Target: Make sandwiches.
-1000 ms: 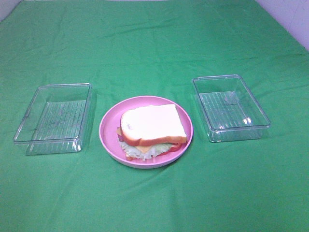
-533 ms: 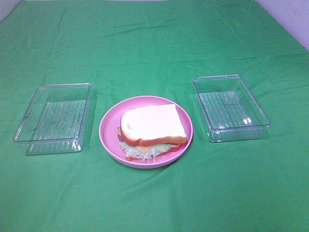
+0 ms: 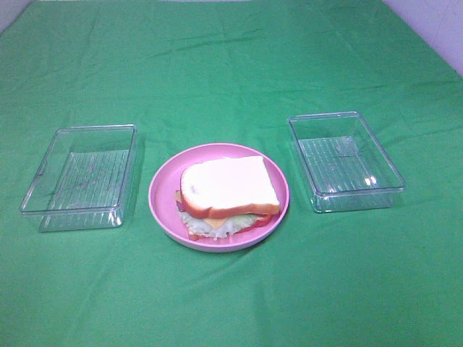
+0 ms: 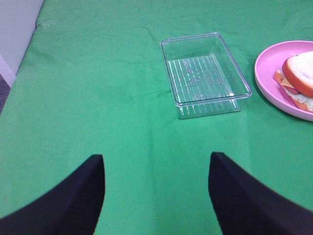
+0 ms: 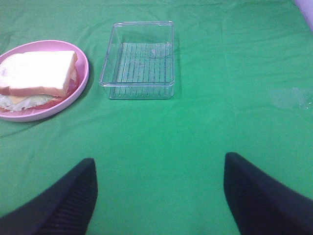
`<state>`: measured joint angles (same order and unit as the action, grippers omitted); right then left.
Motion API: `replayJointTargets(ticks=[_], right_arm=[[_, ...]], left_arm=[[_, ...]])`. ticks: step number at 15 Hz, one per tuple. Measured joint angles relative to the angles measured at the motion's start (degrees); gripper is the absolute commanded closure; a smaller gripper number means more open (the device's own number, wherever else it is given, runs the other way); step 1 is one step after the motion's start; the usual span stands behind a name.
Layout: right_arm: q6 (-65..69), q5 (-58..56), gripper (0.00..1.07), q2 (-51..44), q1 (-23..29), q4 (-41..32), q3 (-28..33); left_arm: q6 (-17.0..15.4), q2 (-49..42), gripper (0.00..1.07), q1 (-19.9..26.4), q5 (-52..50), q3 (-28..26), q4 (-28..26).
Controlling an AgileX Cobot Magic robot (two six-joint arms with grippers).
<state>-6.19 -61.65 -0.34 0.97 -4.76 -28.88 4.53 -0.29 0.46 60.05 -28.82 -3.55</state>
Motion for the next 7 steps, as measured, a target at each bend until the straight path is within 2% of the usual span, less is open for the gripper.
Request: replayJointTargets(ticks=[7], right_arm=[[0.0,0.0,0.38,0.0,0.0,0.0,0.0]], left_arm=[[0.0,0.0,0.46,0.0,0.0,0.0,0.0]])
